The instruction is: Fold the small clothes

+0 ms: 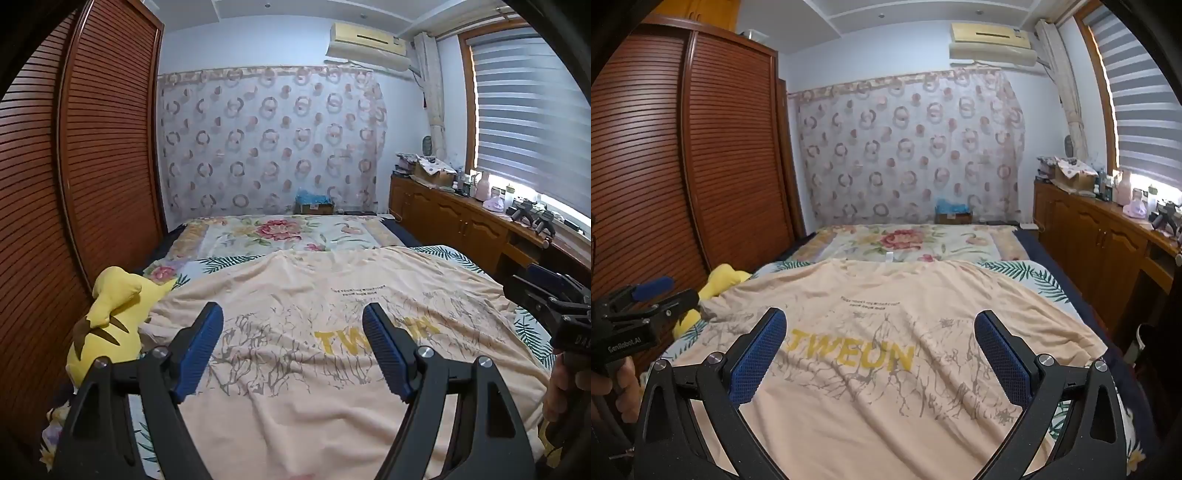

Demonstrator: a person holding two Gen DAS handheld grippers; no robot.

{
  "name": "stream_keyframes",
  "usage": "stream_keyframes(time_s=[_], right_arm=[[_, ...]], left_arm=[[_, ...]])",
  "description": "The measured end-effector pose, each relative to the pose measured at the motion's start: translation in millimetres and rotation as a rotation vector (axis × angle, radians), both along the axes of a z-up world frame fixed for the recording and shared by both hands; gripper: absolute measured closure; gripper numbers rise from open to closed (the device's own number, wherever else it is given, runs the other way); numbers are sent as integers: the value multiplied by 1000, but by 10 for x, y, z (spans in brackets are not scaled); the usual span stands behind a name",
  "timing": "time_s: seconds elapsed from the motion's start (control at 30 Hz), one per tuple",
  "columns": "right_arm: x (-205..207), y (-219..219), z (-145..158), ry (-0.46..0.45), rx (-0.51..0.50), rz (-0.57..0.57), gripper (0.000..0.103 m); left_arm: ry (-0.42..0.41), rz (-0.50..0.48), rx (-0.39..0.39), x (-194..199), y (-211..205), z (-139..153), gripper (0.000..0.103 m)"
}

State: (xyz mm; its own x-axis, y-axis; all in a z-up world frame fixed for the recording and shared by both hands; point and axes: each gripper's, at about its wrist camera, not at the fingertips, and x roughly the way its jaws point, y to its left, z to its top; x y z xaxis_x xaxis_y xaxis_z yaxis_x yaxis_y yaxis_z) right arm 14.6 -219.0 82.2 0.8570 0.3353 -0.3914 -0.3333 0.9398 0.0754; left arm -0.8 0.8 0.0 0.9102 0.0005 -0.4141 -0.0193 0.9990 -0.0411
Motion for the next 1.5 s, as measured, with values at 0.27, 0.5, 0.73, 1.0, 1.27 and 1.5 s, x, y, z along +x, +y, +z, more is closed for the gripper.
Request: stream_keyframes(time_s=[0.27, 0.5, 0.73, 1.0, 1.27, 1.5], right_arm=[[-24, -14, 21, -6, -2, -4, 0], [0, -3, -1, 2, -1, 1, 0], [1, -7, -6, 3, -3, 1, 0], [1, -21, -12, 1, -3, 0, 0], [-1, -20, -11, 1, -3, 0, 0], [-2, -18, -12, 1, -3, 1, 0]], left_arm=[[0, 6, 18, -9, -10, 8, 25], [1, 7, 23, 7, 11, 23, 25], [-1, 8, 24, -9, 32, 21, 25], [-3, 8, 25, -20, 47, 43, 25], [-11, 16, 28, -16, 135, 135, 25], [-15, 15, 31, -19, 144, 154, 25]])
